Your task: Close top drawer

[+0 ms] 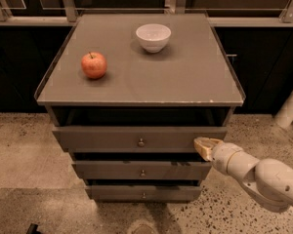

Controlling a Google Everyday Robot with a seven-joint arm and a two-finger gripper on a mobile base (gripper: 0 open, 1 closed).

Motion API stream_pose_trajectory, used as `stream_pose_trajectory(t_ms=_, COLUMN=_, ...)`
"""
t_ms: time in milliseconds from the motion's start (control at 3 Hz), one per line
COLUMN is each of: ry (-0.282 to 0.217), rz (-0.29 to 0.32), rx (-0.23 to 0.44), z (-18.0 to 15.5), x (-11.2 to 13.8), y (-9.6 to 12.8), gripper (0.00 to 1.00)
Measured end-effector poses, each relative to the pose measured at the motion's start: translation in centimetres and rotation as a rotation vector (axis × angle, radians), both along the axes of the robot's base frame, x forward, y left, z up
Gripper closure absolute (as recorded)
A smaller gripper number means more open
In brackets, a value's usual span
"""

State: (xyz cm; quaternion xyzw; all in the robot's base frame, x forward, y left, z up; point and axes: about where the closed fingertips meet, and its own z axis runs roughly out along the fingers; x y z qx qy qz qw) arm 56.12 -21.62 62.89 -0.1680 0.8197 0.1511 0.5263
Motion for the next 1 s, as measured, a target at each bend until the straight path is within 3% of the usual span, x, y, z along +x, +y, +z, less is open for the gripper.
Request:
stream_pose_trajectory(t_ms=333, ry=0.078, rz=-0.030, rx=0.027, z=-2.2, x=-3.6, y=-1.1, gripper=1.00)
stream_pose_trajectory(t_ms=667, ry=0.152, rz=0.003, rx=0.063, z=-3.3, x=-10.1, y=-0.7, gripper=1.00)
stream_pose_trajectory(t_ms=1000, ry=0.163, rz=0.011, rx=0.075, z=-3.5, x=-11.1, y=-0.8, gripper=0.81)
